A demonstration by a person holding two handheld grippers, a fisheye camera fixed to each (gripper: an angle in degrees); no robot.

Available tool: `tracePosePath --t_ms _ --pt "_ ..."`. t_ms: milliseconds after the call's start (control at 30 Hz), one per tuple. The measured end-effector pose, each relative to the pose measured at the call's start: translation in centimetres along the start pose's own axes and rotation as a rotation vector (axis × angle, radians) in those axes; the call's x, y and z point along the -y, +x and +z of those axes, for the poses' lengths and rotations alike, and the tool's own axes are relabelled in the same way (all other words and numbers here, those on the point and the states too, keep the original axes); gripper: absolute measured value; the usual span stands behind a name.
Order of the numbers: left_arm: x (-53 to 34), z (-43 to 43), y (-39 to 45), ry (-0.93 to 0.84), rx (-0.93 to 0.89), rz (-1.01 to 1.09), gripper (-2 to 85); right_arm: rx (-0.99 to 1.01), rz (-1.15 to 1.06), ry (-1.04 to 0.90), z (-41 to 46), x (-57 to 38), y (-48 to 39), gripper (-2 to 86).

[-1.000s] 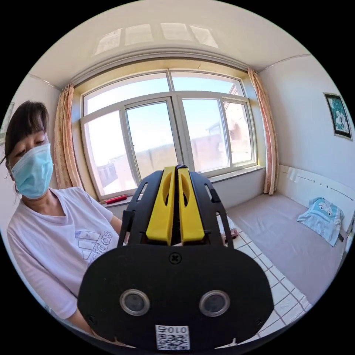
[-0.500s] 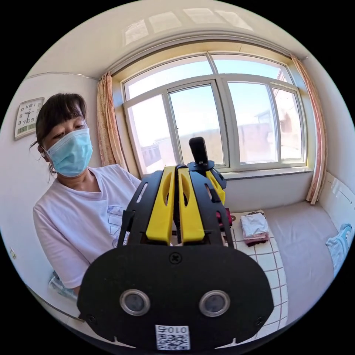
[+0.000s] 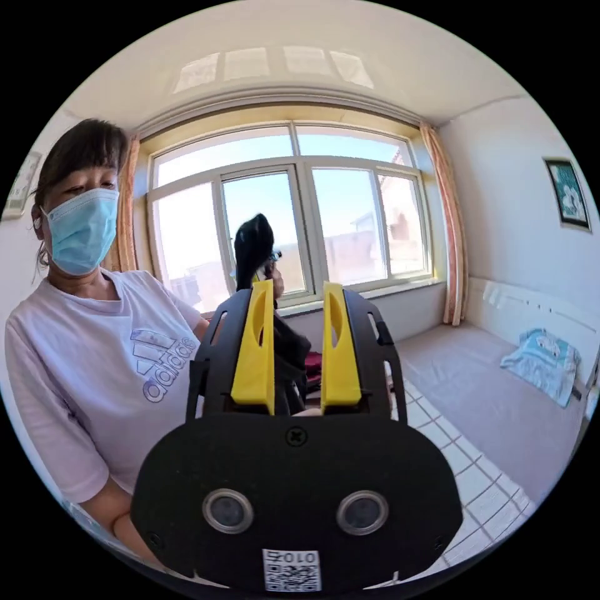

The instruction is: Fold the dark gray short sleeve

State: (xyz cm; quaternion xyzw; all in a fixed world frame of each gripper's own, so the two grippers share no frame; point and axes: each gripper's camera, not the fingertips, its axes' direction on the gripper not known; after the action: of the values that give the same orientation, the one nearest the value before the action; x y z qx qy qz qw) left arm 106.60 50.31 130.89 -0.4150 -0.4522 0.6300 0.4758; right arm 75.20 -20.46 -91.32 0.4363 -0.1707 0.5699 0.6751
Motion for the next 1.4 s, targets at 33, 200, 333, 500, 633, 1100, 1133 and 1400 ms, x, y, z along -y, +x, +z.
tracePosePath --t_ms 33,200,333,500,633,1100,1133,1400 --pt "0.2 -0.4 0.2 0.010 0.015 -0.008 6.2 -0.019 0.073 -0.027 0.2 -2.1 0.9 13.6" --pt "0.9 -2.7 1.4 0.121 0.158 -0.083 6.1 -0.018 0.107 -0.070 3.1 -8.7 -0.7 15.1" --pt "0.9 -3.2 1.3 0.165 0.217 -0.153 6.1 -0.024 0.142 -0.083 6.5 -11.3 -3.0 14.0" --pt "1.4 -3.4 1.5 0.207 0.336 -0.245 6.2 -0.191 0.232 -0.096 10.4 -13.3 -4.4 9.3" --pt "1.7 -3.6 2.0 0.231 0.308 -0.232 6.2 -0.253 0.239 -0.088 10.7 -14.6 -3.5 4.6" --pt "-6.7 -8.6 3.9 0.298 0.377 -0.415 4.6 -0.827 0.104 0.115 1.6 -10.2 -9.1 2.8" --pt "-6.7 -8.1 4.4 0.293 0.373 -0.397 4.5 -0.866 0.042 0.168 1.5 -9.5 -11.2 2.9" --pt "-1.5 0.8 13.4 0.266 0.325 0.079 3.3 -1.053 -0.306 0.468 2.3 -7.9 -21.2 3.0"
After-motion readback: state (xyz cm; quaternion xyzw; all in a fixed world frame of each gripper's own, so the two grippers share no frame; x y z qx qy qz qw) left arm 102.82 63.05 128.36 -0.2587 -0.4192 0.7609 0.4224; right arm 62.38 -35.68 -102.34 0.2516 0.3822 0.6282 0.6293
